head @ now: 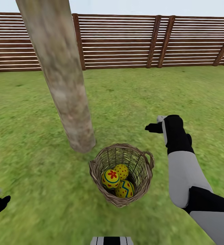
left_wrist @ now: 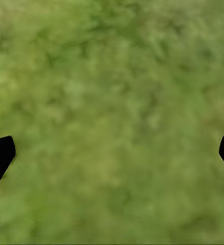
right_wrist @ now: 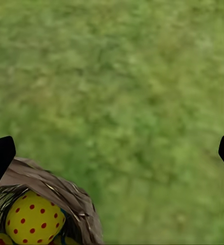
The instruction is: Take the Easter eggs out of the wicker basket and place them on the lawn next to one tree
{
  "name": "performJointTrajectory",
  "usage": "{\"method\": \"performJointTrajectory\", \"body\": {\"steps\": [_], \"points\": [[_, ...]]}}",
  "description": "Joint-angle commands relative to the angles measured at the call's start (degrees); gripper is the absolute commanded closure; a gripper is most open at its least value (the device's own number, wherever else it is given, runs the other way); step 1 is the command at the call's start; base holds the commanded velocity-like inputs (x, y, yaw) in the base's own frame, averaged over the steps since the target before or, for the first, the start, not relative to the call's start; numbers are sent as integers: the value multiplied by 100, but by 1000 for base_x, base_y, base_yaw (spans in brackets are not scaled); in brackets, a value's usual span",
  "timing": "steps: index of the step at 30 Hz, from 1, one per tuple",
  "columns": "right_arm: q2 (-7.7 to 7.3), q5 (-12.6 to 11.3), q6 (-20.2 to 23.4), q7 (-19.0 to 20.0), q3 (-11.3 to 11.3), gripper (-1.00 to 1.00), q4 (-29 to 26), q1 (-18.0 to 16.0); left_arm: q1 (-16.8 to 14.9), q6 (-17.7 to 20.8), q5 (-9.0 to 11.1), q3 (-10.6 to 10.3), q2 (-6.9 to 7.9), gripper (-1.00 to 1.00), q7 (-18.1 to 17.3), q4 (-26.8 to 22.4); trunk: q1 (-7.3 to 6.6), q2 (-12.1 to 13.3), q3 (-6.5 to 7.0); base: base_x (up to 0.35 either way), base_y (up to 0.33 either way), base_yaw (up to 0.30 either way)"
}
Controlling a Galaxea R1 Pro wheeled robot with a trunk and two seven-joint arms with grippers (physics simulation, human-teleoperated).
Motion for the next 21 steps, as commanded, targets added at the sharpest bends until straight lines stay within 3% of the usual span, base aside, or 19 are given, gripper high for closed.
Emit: {"method": "performJointTrajectory", "body": {"steps": [1,4,6,7,9,10,12,13,17,19,21], "points": [[3,61,14,56,-19,-100,-5,-5,-10,48,46,12,99,-100,-29,-6,-1,-2,-5,0,-19,0],[-5,65,14,55,-22,-100,-2,0,-35,90,83,19,633,-100,-201,-8,-1,-2,-5,0,-9,0],[-7,69,14,55,-21,-100,-2,1,-46,97,101,20,841,-100,-286,-9,-1,-2,-5,0,-4,0],[-8,72,14,55,-20,-100,-2,2,-54,101,114,20,1030,-100,-368,-9,-1,-2,-5,0,-3,0],[-8,77,14,52,-19,-100,-2,3,-61,104,132,21,1214,-100,-441,-9,-1,-2,-5,0,-2,0],[-9,80,14,50,-19,-100,-2,3,-68,116,160,21,1423,-100,-515,-9,-1,-2,-5,0,-1,0],[-9,82,14,48,-19,-100,-2,4,-78,135,223,21,1653,-100,-601,-9,-1,-2,-5,0,0,0],[-9,83,14,48,-19,-100,-1,4,-84,155,328,21,1895,-100,-687,-10,-1,-2,-5,0,0,0],[-11,90,14,46,-19,-100,-1,7,-92,365,704,22,2545,-100,-836,-10,-1,-2,-5,0,0,0],[-18,92,14,39,-20,-100,3,10,-93,440,819,22,2752,-100,-867,-10,-1,-2,-5,0,0,0],[-59,93,14,35,-20,-100,5,13,-93,494,863,22,2842,-100,-882,-10,-1,-2,-5,0,0,0]]}}
